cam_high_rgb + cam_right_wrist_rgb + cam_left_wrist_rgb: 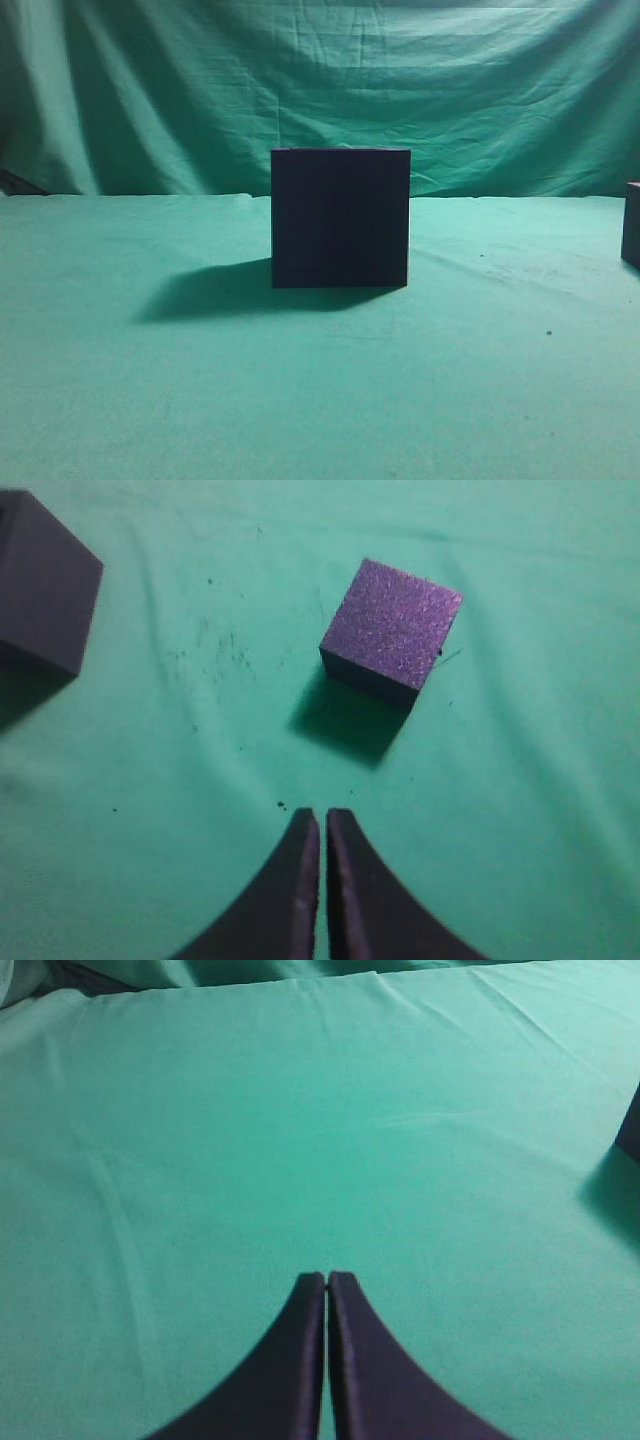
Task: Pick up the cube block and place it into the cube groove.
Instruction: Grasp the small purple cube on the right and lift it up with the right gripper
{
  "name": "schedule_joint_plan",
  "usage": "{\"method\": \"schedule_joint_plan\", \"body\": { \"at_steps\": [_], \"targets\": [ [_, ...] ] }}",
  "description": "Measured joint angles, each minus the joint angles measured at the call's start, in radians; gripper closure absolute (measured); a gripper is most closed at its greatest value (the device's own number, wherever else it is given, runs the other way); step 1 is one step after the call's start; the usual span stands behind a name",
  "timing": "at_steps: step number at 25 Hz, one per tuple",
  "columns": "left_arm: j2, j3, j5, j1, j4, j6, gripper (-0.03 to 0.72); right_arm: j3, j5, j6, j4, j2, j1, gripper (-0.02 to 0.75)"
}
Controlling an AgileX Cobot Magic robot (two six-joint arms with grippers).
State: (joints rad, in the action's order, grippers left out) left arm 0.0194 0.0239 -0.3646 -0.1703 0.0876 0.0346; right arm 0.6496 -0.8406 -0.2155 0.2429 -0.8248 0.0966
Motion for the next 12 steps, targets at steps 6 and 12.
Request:
{"method": "schedule_joint_plan", "body": {
  "at_steps": [6, 12],
  "targets": [
    [0.000, 0.000, 0.000, 0.000, 0.000, 0.000, 0.688, 0.162, -0.090, 0.248, -0.220, -0.290, 0.125, 0.738],
    [0.000, 0.000, 0.000, 0.000, 0.000, 0.000, 0.688, 0.257, -0.099, 0.398, -0.273, -0.530, 0.133, 0.621]
  ]
}}
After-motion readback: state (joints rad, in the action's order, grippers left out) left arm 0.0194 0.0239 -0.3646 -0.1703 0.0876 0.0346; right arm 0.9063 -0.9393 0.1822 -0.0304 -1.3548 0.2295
